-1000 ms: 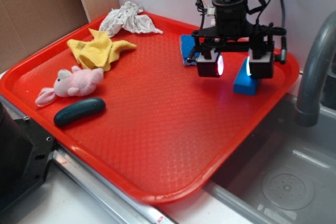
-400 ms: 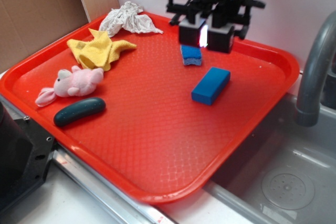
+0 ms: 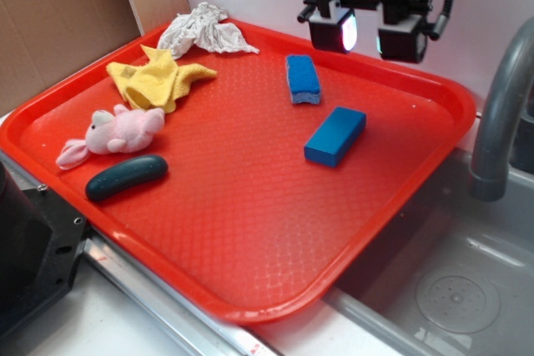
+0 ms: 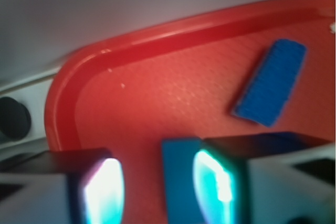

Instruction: Grab the blue block.

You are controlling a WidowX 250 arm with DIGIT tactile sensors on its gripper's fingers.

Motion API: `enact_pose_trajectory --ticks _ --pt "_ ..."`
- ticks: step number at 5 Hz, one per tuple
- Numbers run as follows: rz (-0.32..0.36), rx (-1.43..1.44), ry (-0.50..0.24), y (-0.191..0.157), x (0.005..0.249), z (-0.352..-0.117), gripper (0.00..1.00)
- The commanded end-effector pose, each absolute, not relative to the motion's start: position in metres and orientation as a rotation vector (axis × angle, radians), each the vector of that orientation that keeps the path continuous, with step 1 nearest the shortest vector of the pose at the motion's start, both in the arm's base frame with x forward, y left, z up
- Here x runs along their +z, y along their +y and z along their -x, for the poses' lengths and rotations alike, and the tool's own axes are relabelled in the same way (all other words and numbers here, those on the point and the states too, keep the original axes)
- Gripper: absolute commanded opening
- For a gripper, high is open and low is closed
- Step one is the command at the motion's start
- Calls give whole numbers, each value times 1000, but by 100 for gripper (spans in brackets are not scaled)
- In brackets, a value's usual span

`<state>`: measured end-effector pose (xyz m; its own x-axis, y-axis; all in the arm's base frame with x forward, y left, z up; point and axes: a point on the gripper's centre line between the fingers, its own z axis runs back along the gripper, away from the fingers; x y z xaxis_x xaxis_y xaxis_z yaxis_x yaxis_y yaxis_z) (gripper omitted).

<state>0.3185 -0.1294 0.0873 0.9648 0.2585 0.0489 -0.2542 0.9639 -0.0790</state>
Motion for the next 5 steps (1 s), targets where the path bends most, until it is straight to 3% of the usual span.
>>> enact_pose_trajectory --ticks 1,2,3,4,5 --pt "68 310 -12 -118 79 -309 100" --pt "78 303 21 -114 65 -295 100" --pt "74 261 2 -110 54 -278 100" --pt "116 238 1 -113 17 -236 100" --pt "81 229 40 -121 3 -224 0"
